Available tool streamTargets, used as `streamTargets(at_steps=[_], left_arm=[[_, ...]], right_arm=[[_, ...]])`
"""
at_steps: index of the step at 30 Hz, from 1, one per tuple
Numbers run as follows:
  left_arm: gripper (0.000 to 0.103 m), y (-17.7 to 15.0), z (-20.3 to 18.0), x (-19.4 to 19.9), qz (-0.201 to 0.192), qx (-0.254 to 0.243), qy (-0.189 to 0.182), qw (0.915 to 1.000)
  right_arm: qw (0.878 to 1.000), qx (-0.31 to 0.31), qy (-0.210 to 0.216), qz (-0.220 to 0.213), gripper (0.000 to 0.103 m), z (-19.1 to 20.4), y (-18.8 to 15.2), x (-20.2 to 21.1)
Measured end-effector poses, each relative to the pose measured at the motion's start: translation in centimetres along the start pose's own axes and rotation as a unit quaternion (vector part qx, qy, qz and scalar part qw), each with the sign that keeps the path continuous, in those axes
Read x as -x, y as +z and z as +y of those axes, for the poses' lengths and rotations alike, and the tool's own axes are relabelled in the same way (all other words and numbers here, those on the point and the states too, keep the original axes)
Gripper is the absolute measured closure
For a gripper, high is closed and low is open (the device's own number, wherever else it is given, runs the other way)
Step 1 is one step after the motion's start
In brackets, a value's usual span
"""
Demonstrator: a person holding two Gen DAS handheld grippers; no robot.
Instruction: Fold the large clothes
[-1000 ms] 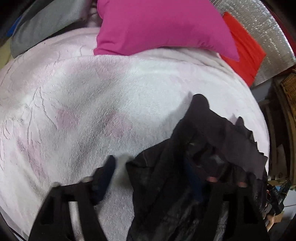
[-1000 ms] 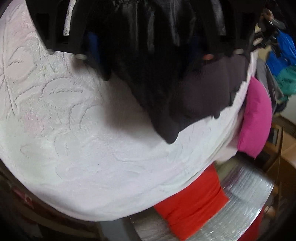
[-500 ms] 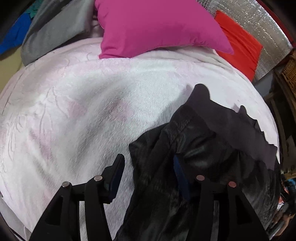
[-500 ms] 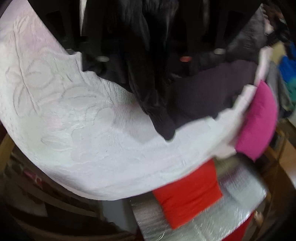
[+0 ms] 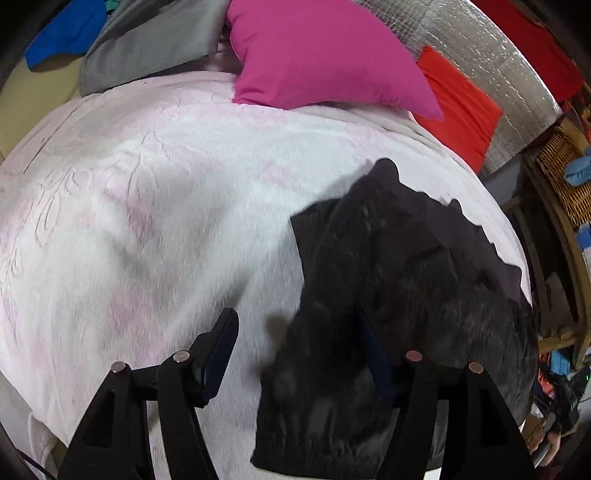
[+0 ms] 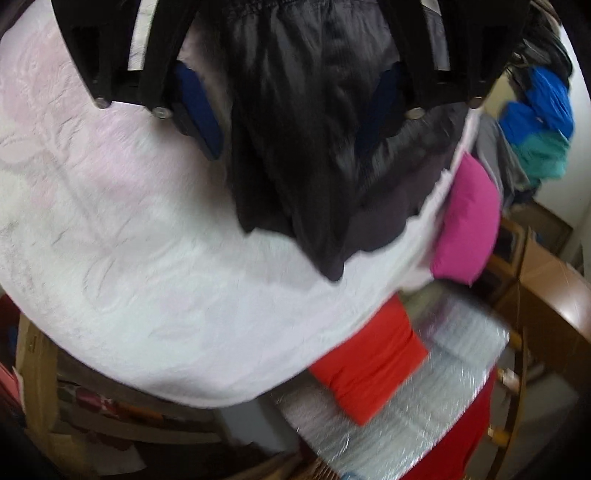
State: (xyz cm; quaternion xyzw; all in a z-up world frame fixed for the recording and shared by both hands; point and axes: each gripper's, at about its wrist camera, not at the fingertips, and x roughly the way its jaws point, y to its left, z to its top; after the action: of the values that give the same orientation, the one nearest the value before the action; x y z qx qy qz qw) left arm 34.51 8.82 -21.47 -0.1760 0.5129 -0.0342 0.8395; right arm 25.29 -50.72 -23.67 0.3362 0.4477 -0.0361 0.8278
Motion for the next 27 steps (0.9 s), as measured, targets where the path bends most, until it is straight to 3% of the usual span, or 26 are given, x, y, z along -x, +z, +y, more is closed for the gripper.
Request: streamTargets(at_steps=[1,3,4,7,8,10,12,14,15,16,17,20,23,27], left_arm=[[0.040,-0.3,-0.1,0.0,-0.001,-0.004,0.004,1.0000],[0.043,-0.5,-0.3,-0.5,-0.001,-0.012,0.014,0.9998],[0.044,-0.5,-0.3,-0.7,0.000,-0.011,0.017,0.9998],[0.042,-0.5,-0.5,-1.3,-0.005,-0.021,0.040,0.9990],[0.042,-0.6,-0.7,-1.2,-0.009,-0.028,0.048,0.9984],[0.042,-1.1,-1.9,-0.6,-0.029,-0.064,0.078,0.9945],[0.040,-1.5,-3.0,-0.2,-0.046,-0.098,0.110,0.9880],[0.039,-2.1,-3.9,0.2,-0.060,-0.126,0.137,0.9807],[0.039,-2.3,-4.2,0.4,-0.066,-0.133,0.144,0.9782],[0.039,-2.7,-4.5,0.7,-0.075,-0.142,0.152,0.9752],[0.039,-2.9,-4.7,0.9,-0.081,-0.146,0.156,0.9734],[0.039,-3.5,-5.5,2.0,-0.108,-0.161,0.163,0.9674],[0.039,-4.0,-6.1,3.1,-0.136,-0.171,0.171,0.9608],[0.039,-4.4,-7.2,3.9,-0.168,-0.189,0.181,0.9504]], right_arm=[[1.000,0.010,-0.026,0.011,0.064,0.4,-0.3,-1.0],[0.998,0.026,-0.050,0.001,0.067,1.6,-0.8,-1.6],[0.998,0.030,-0.050,-0.010,0.075,2.0,-0.6,-1.2],[0.997,0.020,-0.042,-0.060,0.076,2.6,-0.2,0.3],[0.997,0.020,-0.046,-0.058,0.076,2.5,-0.1,0.1],[0.998,0.014,-0.058,-0.011,0.074,1.9,-0.1,-2.0],[0.998,0.008,-0.061,-0.005,0.074,2.0,-0.1,-2.4],[0.998,0.023,-0.056,-0.019,0.070,3.0,0.0,-1.4],[0.998,0.026,-0.053,-0.036,0.055,3.4,0.0,-0.6],[0.997,0.025,-0.053,-0.054,0.033,3.7,-0.1,0.3],[0.996,0.028,-0.050,-0.075,0.027,4.0,-0.2,1.2],[0.992,0.044,-0.026,-0.113,0.026,5.1,-0.4,3.0],[0.991,0.050,0.000,-0.125,0.026,6.1,-1.1,3.8],[0.981,0.128,0.012,-0.148,0.033,9.2,-2.3,4.6]])
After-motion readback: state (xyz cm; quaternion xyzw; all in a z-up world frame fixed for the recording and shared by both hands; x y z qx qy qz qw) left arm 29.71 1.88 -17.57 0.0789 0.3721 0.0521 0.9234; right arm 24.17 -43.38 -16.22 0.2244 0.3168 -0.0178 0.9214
